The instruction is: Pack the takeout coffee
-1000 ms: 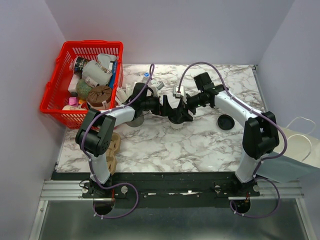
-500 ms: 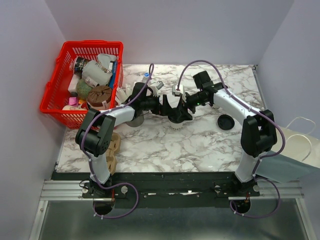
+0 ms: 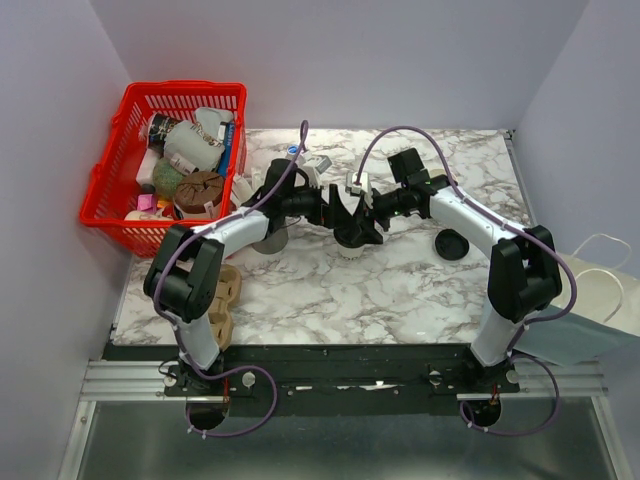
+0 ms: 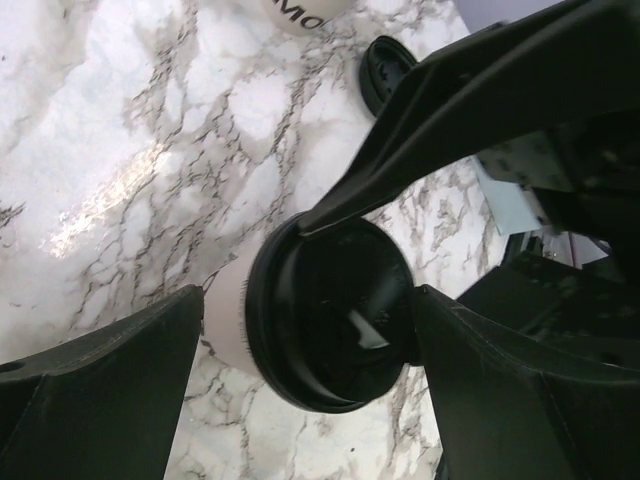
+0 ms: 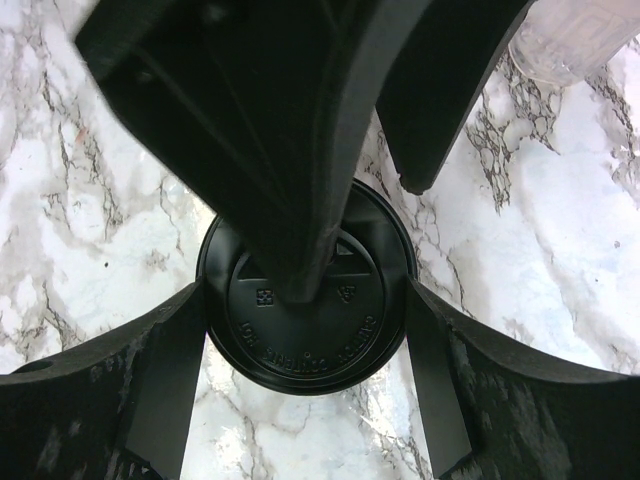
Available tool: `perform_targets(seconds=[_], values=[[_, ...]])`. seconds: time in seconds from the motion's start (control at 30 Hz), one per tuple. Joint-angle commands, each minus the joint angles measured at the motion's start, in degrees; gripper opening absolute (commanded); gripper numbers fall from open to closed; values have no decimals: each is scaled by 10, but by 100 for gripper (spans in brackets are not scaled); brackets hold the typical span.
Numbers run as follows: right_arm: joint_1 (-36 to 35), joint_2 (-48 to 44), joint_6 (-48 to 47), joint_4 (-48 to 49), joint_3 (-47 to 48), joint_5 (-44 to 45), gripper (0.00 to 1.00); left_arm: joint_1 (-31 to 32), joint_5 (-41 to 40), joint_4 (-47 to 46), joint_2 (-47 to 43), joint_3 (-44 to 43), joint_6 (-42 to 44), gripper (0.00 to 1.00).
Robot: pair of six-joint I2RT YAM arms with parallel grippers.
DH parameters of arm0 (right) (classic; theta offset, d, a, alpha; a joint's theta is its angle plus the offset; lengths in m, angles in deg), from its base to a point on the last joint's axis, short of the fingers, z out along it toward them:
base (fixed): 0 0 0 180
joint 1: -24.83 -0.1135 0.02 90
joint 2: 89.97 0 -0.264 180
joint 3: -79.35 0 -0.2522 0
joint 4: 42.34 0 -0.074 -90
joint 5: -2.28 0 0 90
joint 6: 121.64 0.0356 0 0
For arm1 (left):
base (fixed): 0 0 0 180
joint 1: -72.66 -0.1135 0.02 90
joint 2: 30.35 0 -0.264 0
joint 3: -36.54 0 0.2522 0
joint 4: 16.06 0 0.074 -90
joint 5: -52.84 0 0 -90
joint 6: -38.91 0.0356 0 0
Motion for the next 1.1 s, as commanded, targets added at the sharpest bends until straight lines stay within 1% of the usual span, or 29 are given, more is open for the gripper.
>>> perform_targets(seconds=[0.0,0.07,0.1,0.13,0.2,0.23,0.33,0.53,0.6,0.67,0.7,0.8,0.83,0.87,1.03,1.07], values=[[-12,47,16,-73,-44,59,60,1,-30,18,-56,-7,-12,93],[-12,49,14,-73,-42,63,60,-3,-42,41,-73,-4,-9,91],[-12,49,14,-74,-41,64,60,-3,-62,57,-78,-5,1,91],[-11,51,13,-74,-41,66,60,-3,-70,93,-81,-9,13,91],[-10,52,13,-74,-38,66,60,-3,-87,117,-90,-15,48,90],[-8,54,13,-75,-37,67,60,-3,-112,162,-91,-19,57,89],[-8,53,14,-76,-38,67,60,-3,-143,206,-93,-27,86,88],[-8,53,13,-71,-48,75,60,-2,-169,244,-84,-38,109,87],[-7,56,20,-66,-54,86,60,-2,-166,239,-82,-40,107,87],[-5,56,18,-70,-55,78,61,-2,-150,218,-87,-40,99,88],[-5,47,17,-69,-56,70,62,-3,-128,210,-90,-39,98,88],[3,34,34,-65,-49,33,68,-2,-95,181,-102,-40,95,89],[8,30,41,-61,-45,27,73,-2,-90,177,-103,-41,98,90],[10,27,54,-59,-41,16,75,-2,-86,171,-106,-43,100,90],[13,22,71,-52,-18,11,84,-2,-50,165,-109,-56,102,91],[14,20,75,-51,-16,10,95,-2,-46,162,-110,-59,101,91]])
